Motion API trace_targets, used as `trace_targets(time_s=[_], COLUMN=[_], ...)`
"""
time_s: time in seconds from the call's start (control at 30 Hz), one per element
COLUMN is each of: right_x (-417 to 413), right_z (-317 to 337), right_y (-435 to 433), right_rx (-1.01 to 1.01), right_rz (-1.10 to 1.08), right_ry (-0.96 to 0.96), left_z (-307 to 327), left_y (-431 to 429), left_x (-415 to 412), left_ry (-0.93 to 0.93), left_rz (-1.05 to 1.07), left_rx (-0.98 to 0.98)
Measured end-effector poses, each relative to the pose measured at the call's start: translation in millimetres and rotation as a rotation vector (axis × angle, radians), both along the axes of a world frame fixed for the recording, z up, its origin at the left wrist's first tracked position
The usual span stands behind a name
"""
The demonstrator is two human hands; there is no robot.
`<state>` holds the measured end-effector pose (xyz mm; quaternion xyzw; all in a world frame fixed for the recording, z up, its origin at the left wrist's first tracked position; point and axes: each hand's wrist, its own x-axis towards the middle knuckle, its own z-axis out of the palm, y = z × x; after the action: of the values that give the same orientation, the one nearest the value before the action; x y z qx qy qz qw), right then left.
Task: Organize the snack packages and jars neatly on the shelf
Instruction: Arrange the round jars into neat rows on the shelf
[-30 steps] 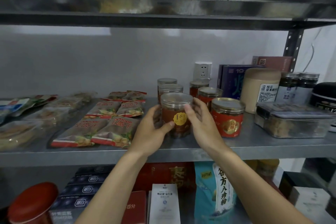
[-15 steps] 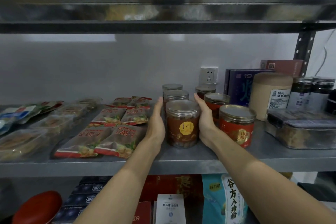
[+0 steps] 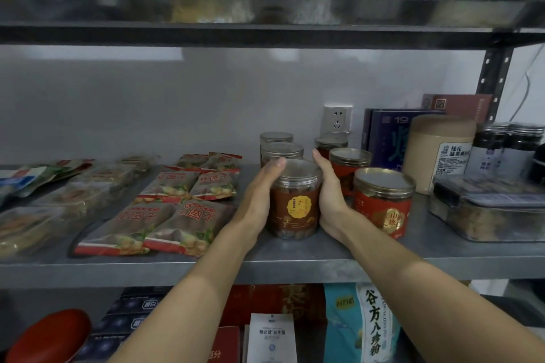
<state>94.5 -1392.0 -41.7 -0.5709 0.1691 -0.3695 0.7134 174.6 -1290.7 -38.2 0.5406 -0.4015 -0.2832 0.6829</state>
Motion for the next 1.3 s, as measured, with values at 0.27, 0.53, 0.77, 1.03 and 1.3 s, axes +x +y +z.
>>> trace_targets(time_s=[0.27,0.53,0.77,1.03,1.3], right_x=[-9.5,-12.1,-13.3,-13.9,-19.9], right_z=[-1.2,-1.2,-2.9,-5.0,0.7], right_y=[1.9,3.8,2.9,2.0,13.2], right_rx=[-0.133,-0.187,-0.249,-0.342,-0.38], right_rz=[0.11,0.124,0.119,0.12,-0.077], right_ry=[0.008,0.036,0.036,0.04,0.051], left_z=[-5.4,-6.2,-10.0,-12.8,-0.6], left_y=[3.2,3.6,0.9,-0.8,17.3], left_x=[4.1,3.0,6.1,8.3,-2.6], left_ry=[-0.141,-0.151,-0.174,-0.204,-0.255], left_rz=[-0.071,-0.06,-0.045,-0.017,0.023], left_rx=[0.008,0.011,0.011,0.032,0.076])
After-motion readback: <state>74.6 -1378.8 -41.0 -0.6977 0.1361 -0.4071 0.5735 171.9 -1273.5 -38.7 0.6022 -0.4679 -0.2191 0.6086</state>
